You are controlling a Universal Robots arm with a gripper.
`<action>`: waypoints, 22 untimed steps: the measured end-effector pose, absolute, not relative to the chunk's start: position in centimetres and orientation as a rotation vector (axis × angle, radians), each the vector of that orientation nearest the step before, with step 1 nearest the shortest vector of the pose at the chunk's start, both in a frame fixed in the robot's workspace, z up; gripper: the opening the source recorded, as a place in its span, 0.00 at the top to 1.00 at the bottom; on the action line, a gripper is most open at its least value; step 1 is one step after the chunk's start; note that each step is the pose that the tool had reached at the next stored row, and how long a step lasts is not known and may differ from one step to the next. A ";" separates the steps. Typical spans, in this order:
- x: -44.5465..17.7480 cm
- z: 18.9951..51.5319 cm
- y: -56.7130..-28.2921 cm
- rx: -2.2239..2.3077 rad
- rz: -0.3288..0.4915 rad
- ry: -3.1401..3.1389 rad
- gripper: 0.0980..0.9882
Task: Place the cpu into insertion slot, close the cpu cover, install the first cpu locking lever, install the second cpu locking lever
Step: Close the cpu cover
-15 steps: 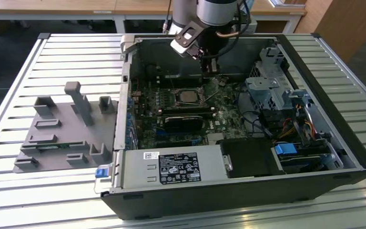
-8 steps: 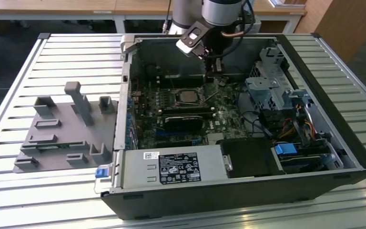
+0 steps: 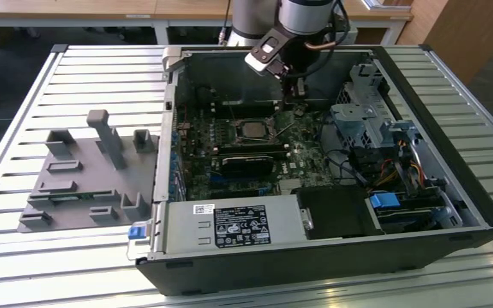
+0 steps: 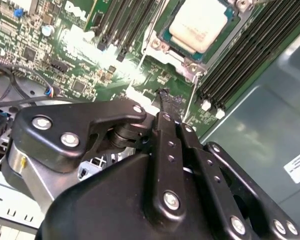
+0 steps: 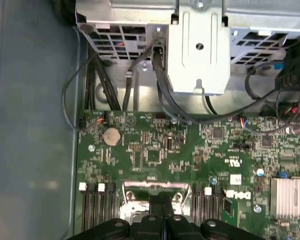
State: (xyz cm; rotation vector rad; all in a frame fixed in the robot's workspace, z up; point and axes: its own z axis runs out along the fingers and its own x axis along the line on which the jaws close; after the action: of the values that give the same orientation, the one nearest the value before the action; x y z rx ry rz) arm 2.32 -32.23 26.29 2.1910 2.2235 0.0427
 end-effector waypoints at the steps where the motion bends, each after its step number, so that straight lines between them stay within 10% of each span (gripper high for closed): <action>1: 2.5 26.3 -32.2 2.191 0.043 2.223 0.98; 22: 5.2 25.8 -31.7 2.190 0.041 2.223 0.98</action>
State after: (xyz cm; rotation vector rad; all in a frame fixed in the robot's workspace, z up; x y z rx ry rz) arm 5.25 -31.68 25.76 2.1902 2.2228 0.0410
